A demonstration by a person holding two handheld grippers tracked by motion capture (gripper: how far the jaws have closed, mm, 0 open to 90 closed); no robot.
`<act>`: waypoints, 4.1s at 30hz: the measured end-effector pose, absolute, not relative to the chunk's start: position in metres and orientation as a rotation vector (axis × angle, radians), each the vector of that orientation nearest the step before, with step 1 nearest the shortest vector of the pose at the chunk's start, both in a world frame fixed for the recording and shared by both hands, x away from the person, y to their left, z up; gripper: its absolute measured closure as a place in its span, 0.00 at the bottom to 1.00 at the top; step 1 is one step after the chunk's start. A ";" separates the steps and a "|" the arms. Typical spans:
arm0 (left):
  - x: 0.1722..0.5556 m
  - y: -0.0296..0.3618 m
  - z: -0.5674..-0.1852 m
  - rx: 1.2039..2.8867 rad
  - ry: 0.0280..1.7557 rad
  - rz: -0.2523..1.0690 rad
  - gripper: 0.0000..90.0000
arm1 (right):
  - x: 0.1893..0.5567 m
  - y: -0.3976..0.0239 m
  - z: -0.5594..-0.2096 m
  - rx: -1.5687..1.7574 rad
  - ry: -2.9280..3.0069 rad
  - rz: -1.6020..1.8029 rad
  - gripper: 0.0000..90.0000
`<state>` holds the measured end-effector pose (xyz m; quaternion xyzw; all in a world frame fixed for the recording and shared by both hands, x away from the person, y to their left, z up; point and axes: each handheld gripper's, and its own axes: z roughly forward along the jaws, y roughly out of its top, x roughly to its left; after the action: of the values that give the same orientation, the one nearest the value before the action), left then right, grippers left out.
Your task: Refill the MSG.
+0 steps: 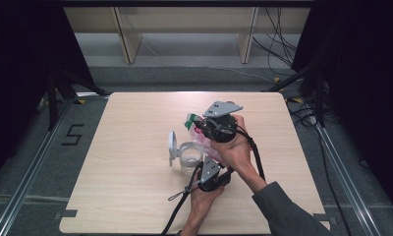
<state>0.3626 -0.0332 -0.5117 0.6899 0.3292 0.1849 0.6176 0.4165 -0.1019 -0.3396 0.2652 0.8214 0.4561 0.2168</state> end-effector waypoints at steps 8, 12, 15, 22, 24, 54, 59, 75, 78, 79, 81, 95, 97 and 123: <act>0.363 -0.033 -0.512 1.590 0.762 0.441 0.79 | 0.420 -0.096 -0.343 0.737 2.281 1.263 1.00; 0.362 -0.032 -0.511 1.584 0.767 0.442 0.79 | 0.422 -0.093 -0.344 0.734 2.274 1.259 1.00; 0.364 -0.032 -0.511 1.580 0.764 0.433 0.79 | 0.422 -0.090 -0.343 0.724 2.288 1.235 1.00; 0.364 -0.032 -0.512 1.584 0.763 0.426 0.79 | 0.423 -0.087 -0.345 0.727 2.309 1.209 1.00; 0.364 -0.032 -0.511 1.580 0.763 0.436 0.79 | 0.421 -0.086 -0.344 0.759 2.303 1.220 1.00; 0.365 -0.034 -0.512 1.569 0.757 0.430 0.80 | 0.418 -0.078 -0.348 0.716 2.288 1.167 1.00; 0.367 -0.032 -0.512 1.571 0.759 0.435 0.80 | 0.419 -0.076 -0.348 0.700 2.291 1.157 1.00; 0.367 -0.033 -0.513 1.569 0.761 0.437 0.80 | 0.419 -0.076 -0.348 0.709 2.301 1.154 1.00; 0.366 -0.034 -0.513 1.572 0.759 0.437 0.80 | 0.419 -0.075 -0.349 0.698 2.291 1.154 1.00; 0.366 -0.034 -0.513 1.568 0.760 0.433 0.80 | 0.420 -0.074 -0.350 0.682 2.294 1.129 1.00; 0.366 -0.034 -0.512 1.563 0.765 0.437 0.80 | 0.420 -0.074 -0.348 0.693 2.293 1.141 1.00; 0.366 -0.042 -0.512 1.450 0.793 0.384 0.80 | 0.419 -0.072 -0.348 0.664 2.303 1.145 1.00; 0.366 -0.043 -0.512 1.442 0.794 0.382 0.80 | 0.418 -0.072 -0.348 0.668 2.302 1.146 1.00; 0.366 -0.038 -0.513 1.520 0.787 0.417 0.81 | 0.411 -0.067 -0.350 0.638 2.315 1.131 1.00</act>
<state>0.3664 -0.0384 -0.5129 0.6653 0.3447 0.1826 0.6366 0.4110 -0.0674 -0.3501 0.2331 0.8464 0.4136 0.2412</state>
